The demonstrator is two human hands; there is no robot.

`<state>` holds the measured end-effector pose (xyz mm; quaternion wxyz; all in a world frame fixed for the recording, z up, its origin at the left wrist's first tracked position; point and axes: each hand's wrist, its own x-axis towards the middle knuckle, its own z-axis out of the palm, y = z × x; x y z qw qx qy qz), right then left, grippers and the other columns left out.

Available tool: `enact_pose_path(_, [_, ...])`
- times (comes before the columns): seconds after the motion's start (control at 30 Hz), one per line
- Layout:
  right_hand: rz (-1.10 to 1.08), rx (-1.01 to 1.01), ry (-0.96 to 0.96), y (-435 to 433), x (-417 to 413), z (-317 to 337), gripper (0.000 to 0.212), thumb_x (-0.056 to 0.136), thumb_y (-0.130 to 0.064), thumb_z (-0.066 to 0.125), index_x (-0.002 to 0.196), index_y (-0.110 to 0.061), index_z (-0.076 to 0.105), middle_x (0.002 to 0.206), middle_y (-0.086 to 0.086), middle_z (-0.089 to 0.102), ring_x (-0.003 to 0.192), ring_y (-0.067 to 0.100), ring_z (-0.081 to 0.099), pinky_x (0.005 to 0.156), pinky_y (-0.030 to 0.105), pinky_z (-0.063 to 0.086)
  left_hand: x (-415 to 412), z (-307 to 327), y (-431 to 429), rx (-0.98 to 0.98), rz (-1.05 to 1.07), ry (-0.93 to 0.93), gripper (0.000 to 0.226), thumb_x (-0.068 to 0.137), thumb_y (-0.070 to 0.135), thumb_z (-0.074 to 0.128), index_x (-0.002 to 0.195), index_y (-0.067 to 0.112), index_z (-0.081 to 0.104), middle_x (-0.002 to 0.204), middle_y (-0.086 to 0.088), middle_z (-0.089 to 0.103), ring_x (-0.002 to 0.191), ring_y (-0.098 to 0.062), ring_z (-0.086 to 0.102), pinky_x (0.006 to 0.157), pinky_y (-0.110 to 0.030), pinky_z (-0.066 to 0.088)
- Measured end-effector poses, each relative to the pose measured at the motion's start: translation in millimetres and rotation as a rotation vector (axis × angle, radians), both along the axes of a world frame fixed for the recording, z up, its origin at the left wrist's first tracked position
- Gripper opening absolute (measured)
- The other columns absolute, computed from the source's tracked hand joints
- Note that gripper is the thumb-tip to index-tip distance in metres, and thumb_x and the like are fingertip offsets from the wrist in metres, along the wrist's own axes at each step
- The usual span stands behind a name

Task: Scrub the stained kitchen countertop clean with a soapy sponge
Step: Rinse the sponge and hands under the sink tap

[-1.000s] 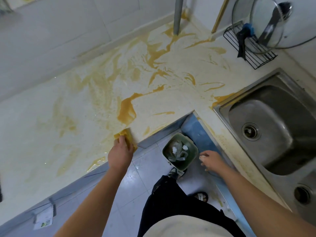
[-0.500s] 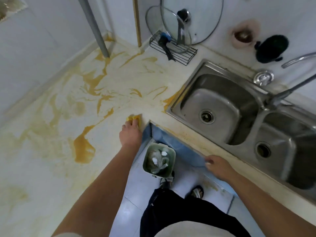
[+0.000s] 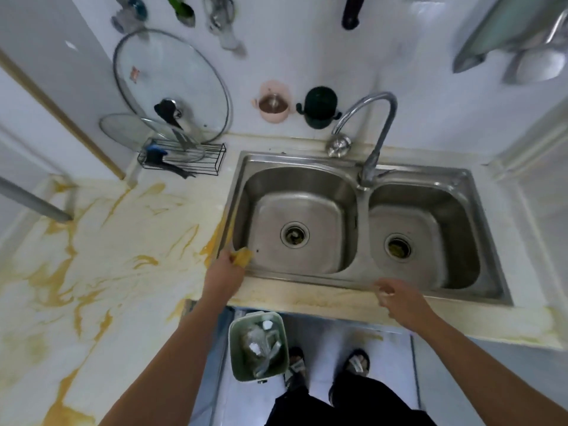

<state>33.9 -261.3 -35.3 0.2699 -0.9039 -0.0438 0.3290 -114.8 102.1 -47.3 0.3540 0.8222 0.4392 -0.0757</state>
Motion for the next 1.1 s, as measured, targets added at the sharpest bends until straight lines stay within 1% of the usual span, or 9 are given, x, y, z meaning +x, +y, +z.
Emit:
enact_pose_path(0.17, [0.04,-0.038,-0.053,-18,90,25,0.042,0.095,-0.008,0.057,0.138,-0.011,0.055,0.127,0.011,0.062,0.109,0.029,0.06,0.087,0.031,0.043,100,42,-32,-0.034,-0.09,0.0,0.024,0.094,0.027,0.056,0.113,0.017,0.044,0.096,-0.007,0.065,0.084,-0.029,0.063,0.073,-0.04,0.05])
enact_pose_path(0.33, [0.153,-0.174,-0.209,13,197,44,0.057,0.095,-0.024,0.055,0.149,-0.013,0.038,0.142,0.016,0.05,0.127,0.038,0.05,0.103,0.044,0.042,167,65,-50,-0.2,-0.062,-0.077,0.04,0.077,0.047,0.06,0.104,0.019,0.07,0.083,-0.003,0.076,0.078,-0.026,0.073,0.077,-0.048,0.063])
enact_pose_path(0.5, [0.273,-0.132,-0.362,74,272,58,0.056,0.09,-0.021,0.061,0.14,-0.006,0.04,0.132,0.018,0.051,0.119,0.036,0.054,0.096,0.044,0.047,210,85,-62,-0.43,0.144,-0.229,0.038,0.07,0.039,0.076,0.105,0.025,0.069,0.1,-0.008,0.077,0.091,-0.026,0.077,0.089,-0.05,0.062])
enact_pose_path(0.63, [0.436,-0.283,-0.312,93,275,37,0.037,0.091,-0.021,0.054,0.125,-0.007,0.055,0.123,0.014,0.058,0.11,0.033,0.061,0.086,0.04,0.052,233,85,-60,-0.561,0.234,-0.27,0.036,0.09,0.023,0.07,0.124,0.018,0.058,0.115,-0.01,0.073,0.094,-0.024,0.077,0.076,-0.04,0.06])
enact_pose_path(0.77, [0.441,-0.312,-0.271,89,253,31,0.041,0.092,-0.018,0.056,0.131,-0.005,0.052,0.125,0.015,0.058,0.112,0.035,0.059,0.084,0.04,0.048,253,74,-49,-0.543,0.208,-0.276,0.034,0.068,0.033,0.07,0.1,0.023,0.072,0.102,-0.014,0.074,0.093,-0.033,0.073,0.087,-0.053,0.062])
enact_pose_path(0.9, [0.295,-0.433,-0.295,97,238,34,0.047,0.092,-0.032,0.059,0.13,-0.006,0.049,0.124,0.017,0.055,0.111,0.036,0.056,0.077,0.036,0.039,272,60,-37,-0.534,0.097,-0.268,0.029,0.082,0.007,0.073,0.107,0.021,0.071,0.086,-0.002,0.072,0.076,-0.018,0.068,0.079,-0.041,0.063])
enact_pose_path(1.0, [0.19,-0.043,-0.18,138,223,45,0.044,0.096,-0.048,0.055,0.133,-0.024,0.051,0.117,-0.002,0.062,0.107,0.016,0.062,0.08,0.031,0.042,278,47,-24,-0.619,-0.076,-0.271,0.045,0.086,-0.003,0.068,0.119,0.027,0.06,0.095,0.0,0.069,0.079,-0.013,0.066,0.066,-0.023,0.059])
enact_pose_path(1.07, [0.038,0.3,0.027,170,212,50,0.026,0.098,-0.045,0.054,0.123,-0.039,0.051,0.103,-0.018,0.063,0.089,-0.002,0.063,0.075,0.025,0.052,278,40,-20,-0.685,-0.16,-0.293,0.042,0.089,-0.003,0.067,0.121,0.023,0.065,0.096,0.0,0.071,0.082,-0.015,0.067,0.064,-0.021,0.057])
enact_pose_path(1.1, [-0.03,0.374,0.114,183,208,47,0.024,0.098,-0.041,0.057,0.121,-0.035,0.051,0.104,-0.014,0.064,0.087,0.001,0.065,0.073,0.026,0.057,278,36,-19,-0.696,-0.179,-0.304,0.041,0.09,-0.002,0.066,0.124,0.02,0.067,0.099,0.0,0.073,0.083,-0.015,0.068,0.066,-0.023,0.057])
